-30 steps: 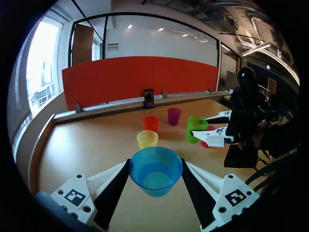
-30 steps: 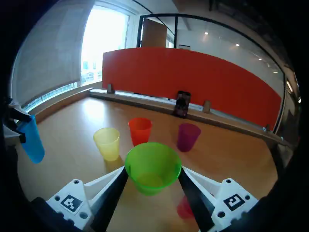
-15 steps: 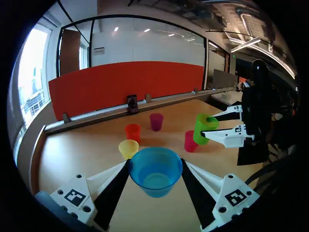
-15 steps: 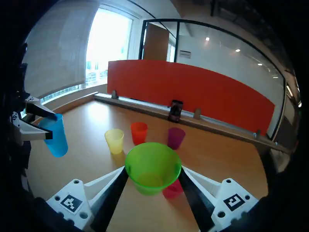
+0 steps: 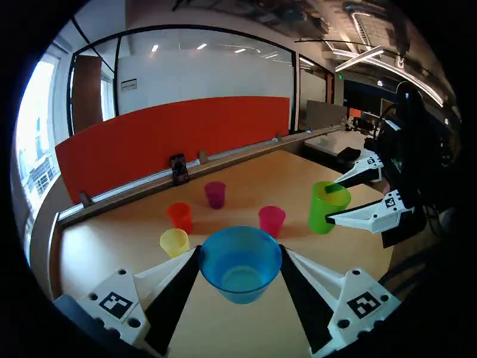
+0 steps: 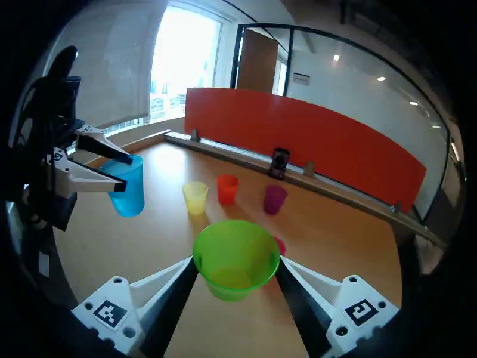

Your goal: Pour water

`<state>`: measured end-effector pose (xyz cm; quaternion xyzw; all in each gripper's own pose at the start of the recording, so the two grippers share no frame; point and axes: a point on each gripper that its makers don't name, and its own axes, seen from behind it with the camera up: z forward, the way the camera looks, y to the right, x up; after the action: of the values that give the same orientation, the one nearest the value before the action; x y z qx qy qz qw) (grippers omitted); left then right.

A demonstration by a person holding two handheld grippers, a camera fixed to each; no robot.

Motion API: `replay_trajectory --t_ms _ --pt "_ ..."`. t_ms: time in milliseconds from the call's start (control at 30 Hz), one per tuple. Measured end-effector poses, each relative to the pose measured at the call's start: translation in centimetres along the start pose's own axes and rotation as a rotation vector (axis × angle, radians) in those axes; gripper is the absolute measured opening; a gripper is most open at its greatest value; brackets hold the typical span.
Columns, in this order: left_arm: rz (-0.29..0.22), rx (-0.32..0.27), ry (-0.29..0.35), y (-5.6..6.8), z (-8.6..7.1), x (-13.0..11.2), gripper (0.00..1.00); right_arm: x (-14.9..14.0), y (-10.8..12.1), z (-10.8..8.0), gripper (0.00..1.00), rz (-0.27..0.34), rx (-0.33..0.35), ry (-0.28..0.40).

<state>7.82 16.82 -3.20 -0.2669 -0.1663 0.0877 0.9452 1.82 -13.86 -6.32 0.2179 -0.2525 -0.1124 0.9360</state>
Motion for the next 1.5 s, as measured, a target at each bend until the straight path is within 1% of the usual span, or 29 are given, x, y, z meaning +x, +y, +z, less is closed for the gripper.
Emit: replay_trajectory --t_ms 200,300,400,600,700,800,900,1067,1300,1500 --pt "0.053 -0.061 -0.012 2.4 0.2 0.8 0.90 -0.2 -0.5 -1.5 0.92 -0.028 0.040 -0.005" --pt "0.084 -0.097 -0.025 3.7 0.2 1.0 0.90 -0.2 -0.9 -1.8 0.92 -0.052 0.059 -0.006" --pt "0.118 -0.124 -0.032 4.8 0.1 1.5 0.90 -0.2 -1.2 -2.0 0.92 -0.068 0.075 -0.005" --pt "0.174 -0.164 -0.032 6.3 0.0 3.0 0.90 -0.1 -1.9 -2.1 0.92 -0.080 0.106 -0.001" --pt "0.222 -0.170 -0.025 6.7 0.0 3.9 0.90 0.0 -2.3 -2.2 0.92 -0.086 0.126 0.003" --pt "0.262 -0.168 -0.018 6.8 0.1 4.7 0.90 0.2 -2.6 -2.4 0.92 -0.096 0.143 0.006" --pt "0.291 -0.164 -0.011 6.8 0.1 5.5 0.90 0.4 -2.8 -2.6 0.92 -0.108 0.154 0.009" --pt "0.341 -0.158 -0.003 6.9 0.0 6.6 0.90 0.8 -3.2 -2.8 0.92 -0.112 0.174 0.015" --pt "0.411 -0.157 0.013 7.6 -0.2 7.9 0.90 1.5 -4.1 -2.9 0.92 -0.110 0.195 0.033" --pt "0.479 -0.158 0.014 8.3 -0.4 8.8 0.90 2.0 -4.9 -3.2 0.92 -0.109 0.209 0.048"
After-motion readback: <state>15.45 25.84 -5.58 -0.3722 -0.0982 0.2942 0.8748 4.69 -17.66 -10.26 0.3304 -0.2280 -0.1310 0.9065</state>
